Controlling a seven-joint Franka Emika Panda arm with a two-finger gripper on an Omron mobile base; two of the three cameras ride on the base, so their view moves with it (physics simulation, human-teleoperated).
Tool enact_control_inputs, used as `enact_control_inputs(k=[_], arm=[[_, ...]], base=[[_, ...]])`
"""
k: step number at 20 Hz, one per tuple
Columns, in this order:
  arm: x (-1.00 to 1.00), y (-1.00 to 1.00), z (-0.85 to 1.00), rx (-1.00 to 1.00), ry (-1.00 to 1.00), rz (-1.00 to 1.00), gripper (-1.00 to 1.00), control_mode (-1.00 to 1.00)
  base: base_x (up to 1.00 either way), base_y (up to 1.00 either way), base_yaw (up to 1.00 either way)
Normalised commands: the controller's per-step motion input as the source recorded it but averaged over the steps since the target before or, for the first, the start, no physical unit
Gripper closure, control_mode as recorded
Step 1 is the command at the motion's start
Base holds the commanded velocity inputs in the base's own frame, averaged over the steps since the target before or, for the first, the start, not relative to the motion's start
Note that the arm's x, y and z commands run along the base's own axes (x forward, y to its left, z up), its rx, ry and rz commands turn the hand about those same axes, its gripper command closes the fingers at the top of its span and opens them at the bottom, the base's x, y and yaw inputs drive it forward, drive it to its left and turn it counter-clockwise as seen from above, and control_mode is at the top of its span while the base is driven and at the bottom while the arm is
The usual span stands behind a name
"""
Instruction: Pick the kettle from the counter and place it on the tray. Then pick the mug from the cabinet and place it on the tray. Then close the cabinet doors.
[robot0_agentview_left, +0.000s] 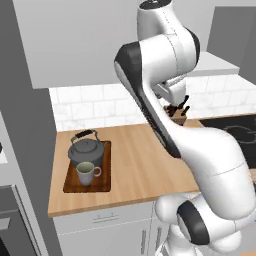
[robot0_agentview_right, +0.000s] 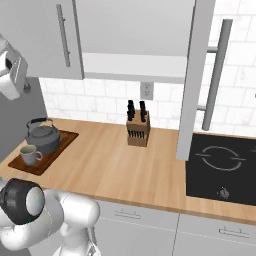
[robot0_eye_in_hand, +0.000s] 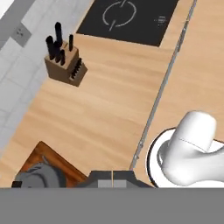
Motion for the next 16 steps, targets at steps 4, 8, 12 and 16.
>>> enact_control_inputs(k=[4,8,12,16], arm=[[-0.99,-1.00,-0.83,0.29,-0.38,-0.07,1.00,-1.00],[-0.54,-1.00,-0.22,0.21,-0.34,-0.07,1.00,-1.00],[-0.07,-1.00,0.00,0.16,-0.05,-0.02,1.00,-1.00],[-0.07,-1.00,0.00,0.15,0.00,-0.03,1.00,-1.00]], base=[[0.00,0.00,0.00],[0.00,0.00,0.00],[0.00,0.00,0.00],[0.00,0.00,0.00]])
